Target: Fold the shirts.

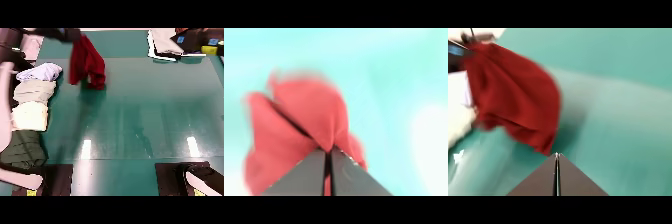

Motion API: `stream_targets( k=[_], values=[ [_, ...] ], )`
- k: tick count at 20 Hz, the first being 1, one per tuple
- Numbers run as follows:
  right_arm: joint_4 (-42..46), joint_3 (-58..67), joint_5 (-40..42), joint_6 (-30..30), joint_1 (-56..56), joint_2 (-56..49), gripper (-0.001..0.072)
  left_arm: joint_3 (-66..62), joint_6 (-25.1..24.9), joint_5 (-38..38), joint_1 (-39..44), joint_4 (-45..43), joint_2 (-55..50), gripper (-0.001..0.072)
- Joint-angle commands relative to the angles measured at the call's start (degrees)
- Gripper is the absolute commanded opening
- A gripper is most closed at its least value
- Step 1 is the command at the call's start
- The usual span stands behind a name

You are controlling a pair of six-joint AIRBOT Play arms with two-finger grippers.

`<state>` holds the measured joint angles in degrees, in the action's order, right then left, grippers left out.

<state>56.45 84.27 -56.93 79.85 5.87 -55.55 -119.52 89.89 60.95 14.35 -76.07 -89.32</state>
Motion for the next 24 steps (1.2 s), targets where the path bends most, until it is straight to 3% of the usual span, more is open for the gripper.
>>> stream_targets(
  k=[1,5,9,10,11,12,15,18,21,24],
  values=[
    [0.11,0.04,4.02,0.00,0.00,4.90,0.0017,-1.46,-1.55,-1.11,1.27,0.04,13.09,0.0024],
    [0.15,0.04,5.33,0.02,0.00,7.08,0.0017,0.26,-3.39,0.52,9.31,0.11,18.82,0.0025],
    [0.07,0.04,4.72,0.02,0.00,6.97,0.0017,9.77,-3.45,-1.03,18.62,0.11,17.09,0.0028],
    [0.09,0.04,4.70,0.02,0.00,6.97,0.0017,11.78,-3.43,-1.97,19.85,0.13,15.89,0.0150],
    [0.09,0.04,4.70,0.02,0.00,6.99,0.0017,13.00,-3.32,-3.08,20.37,0.13,14.60,0.0503],
    [0.07,0.04,4.63,0.02,0.00,6.99,0.0016,13.29,-3.26,-3.85,20.26,-0.13,13.42,0.0617],
    [0.07,0.04,3.63,0.02,0.00,6.97,0.0017,13.29,-2.64,-5.14,14.97,-2.49,11.85,0.0609],
    [0.07,0.04,2.60,0.02,0.00,6.97,0.0017,13.29,1.99,-0.90,3.21,-2.99,9.62,0.0608],
    [0.09,0.02,1.92,0.02,0.00,6.97,0.0017,14.80,3.13,5.86,-5.70,0.44,3.76,0.0608],
    [0.09,0.02,1.44,0.02,0.00,6.97,0.0017,21.35,3.06,6.62,-8.72,4.59,-2.47,0.0608]
  ],
)
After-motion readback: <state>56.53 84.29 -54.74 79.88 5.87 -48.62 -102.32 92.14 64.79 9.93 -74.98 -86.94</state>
